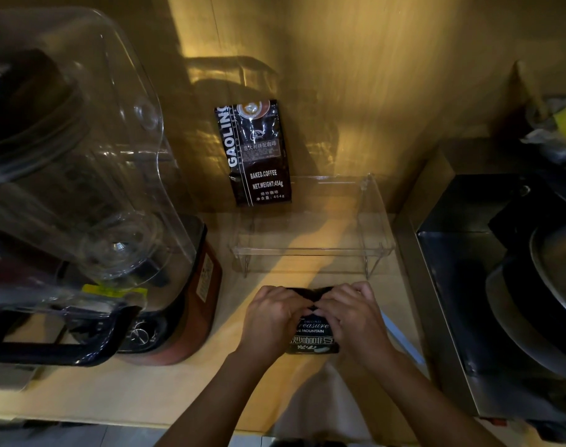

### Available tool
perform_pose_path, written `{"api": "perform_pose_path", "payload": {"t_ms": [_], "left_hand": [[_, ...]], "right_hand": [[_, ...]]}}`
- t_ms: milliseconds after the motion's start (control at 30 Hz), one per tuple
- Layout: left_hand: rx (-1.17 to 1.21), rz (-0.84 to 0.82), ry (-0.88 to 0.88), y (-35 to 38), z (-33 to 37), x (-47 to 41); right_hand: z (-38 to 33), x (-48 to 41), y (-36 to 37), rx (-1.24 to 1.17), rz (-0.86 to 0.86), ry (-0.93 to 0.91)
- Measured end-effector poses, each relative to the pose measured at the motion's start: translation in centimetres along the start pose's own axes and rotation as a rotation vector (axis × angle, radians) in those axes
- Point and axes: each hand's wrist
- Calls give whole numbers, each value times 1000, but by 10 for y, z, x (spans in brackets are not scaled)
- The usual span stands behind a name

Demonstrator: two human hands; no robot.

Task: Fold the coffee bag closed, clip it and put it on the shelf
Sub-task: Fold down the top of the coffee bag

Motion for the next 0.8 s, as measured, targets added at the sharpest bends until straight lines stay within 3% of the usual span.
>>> {"api": "perform_pose_path", "payload": {"t_ms": [300,567,800], "left_hand": [[39,-21,-19,-4,-11,2],[202,-105,-275,-3,-14,-6],[200,-46,-293,1,-9,-4]], "right_hand": [[3,2,0,-56,-14,45],[17,-4,-2,-232,-171,233],[18,-4,-1,-228,-137,253]]}}
Point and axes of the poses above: each hand's wrist, its own x-axis away from the middle knuckle, its own y-axis out of the palm, z = x × y, and after that the axes turned 13 degrees about z, right-handed
